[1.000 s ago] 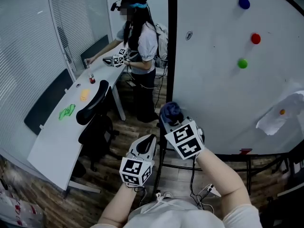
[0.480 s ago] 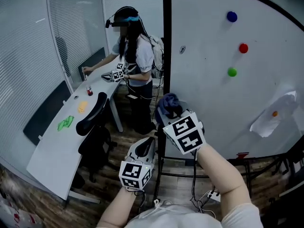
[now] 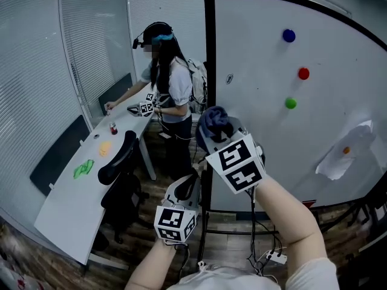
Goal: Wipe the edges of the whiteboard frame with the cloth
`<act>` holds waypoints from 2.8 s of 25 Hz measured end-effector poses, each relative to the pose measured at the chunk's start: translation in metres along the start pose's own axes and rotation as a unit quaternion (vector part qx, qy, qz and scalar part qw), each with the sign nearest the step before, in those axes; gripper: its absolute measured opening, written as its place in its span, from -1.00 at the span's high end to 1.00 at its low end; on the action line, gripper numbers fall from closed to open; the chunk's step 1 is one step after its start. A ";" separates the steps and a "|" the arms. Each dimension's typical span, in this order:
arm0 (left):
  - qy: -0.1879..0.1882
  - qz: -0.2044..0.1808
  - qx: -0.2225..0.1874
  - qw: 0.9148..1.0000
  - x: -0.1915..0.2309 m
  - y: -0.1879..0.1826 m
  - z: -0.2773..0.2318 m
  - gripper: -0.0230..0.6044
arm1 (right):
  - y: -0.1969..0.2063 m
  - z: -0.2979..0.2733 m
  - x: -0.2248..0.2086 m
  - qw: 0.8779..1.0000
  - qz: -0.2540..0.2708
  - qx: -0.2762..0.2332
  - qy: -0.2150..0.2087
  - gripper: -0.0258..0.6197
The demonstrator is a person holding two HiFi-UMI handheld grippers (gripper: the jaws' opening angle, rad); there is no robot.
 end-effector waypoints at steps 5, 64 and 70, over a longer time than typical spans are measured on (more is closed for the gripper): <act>0.006 -0.012 -0.024 1.000 -0.004 -0.025 -0.010 0.85 | -0.029 0.004 -0.023 0.999 0.021 -0.024 0.023 0.68; 0.069 -0.010 0.059 0.996 -0.060 -0.017 -0.047 0.85 | -0.180 0.098 -0.237 0.934 0.081 -0.155 0.311 0.68; 0.101 -0.043 0.065 0.992 -0.098 -0.013 -0.053 0.85 | -0.154 0.141 -0.280 0.941 0.019 -0.099 0.322 0.68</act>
Point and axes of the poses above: the fingertips, and each gripper's own axes: z backward along the fingers, x to its left, y out of its underside, the point moved 4 cm from there along z, backward along the fingers, and after that the axes turned 9 degrees about z, right-handed, at the moved point
